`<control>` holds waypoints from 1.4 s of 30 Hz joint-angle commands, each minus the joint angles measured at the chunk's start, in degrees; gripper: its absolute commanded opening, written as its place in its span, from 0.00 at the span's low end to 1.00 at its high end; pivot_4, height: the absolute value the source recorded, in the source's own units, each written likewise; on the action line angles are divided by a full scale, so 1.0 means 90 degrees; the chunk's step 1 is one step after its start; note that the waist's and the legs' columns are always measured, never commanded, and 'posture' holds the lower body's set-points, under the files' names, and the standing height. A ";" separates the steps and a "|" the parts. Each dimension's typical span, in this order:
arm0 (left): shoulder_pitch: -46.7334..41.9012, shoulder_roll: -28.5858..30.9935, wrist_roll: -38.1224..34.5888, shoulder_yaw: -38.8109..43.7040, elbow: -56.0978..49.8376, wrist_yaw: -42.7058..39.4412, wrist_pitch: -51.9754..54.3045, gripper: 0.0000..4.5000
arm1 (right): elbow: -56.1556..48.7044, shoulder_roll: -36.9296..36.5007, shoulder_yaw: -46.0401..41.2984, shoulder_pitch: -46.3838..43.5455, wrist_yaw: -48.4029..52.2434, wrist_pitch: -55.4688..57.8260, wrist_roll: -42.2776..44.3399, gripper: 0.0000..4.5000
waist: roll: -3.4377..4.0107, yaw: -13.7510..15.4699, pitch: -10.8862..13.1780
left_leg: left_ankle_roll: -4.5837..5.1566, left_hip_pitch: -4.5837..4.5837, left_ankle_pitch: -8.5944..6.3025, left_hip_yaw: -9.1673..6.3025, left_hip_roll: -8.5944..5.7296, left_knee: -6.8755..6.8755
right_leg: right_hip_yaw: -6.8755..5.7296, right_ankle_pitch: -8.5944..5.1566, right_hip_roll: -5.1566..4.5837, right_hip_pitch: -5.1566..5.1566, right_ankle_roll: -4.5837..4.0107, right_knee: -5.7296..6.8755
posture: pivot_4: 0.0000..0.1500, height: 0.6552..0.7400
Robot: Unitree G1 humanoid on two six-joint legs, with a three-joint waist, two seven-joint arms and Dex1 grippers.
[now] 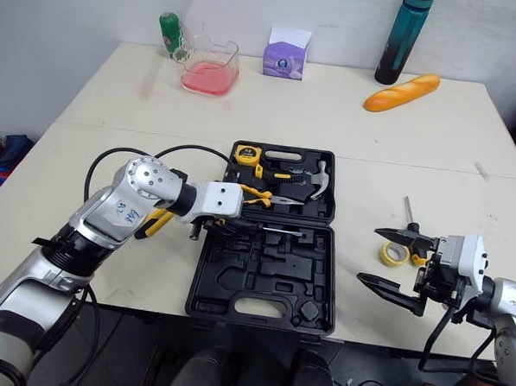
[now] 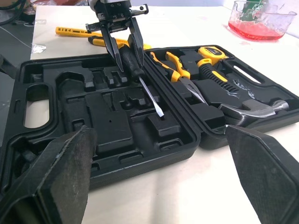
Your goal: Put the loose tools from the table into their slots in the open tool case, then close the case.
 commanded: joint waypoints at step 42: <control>-0.0258 -0.0550 -0.0872 0.1191 0.1113 -0.0744 -0.1687 0.70 | -0.0836 0.0048 0.0349 -0.0136 -0.0731 0.0475 0.0133 1.00 | 0.0003 -0.0009 -0.0001 | 0.0003 -0.0002 -0.0001 -0.0003 -0.0002 0.0014 | -0.0001 0.0004 -0.0006 0.0001 -0.0005 0.0011 | 1.00 1.00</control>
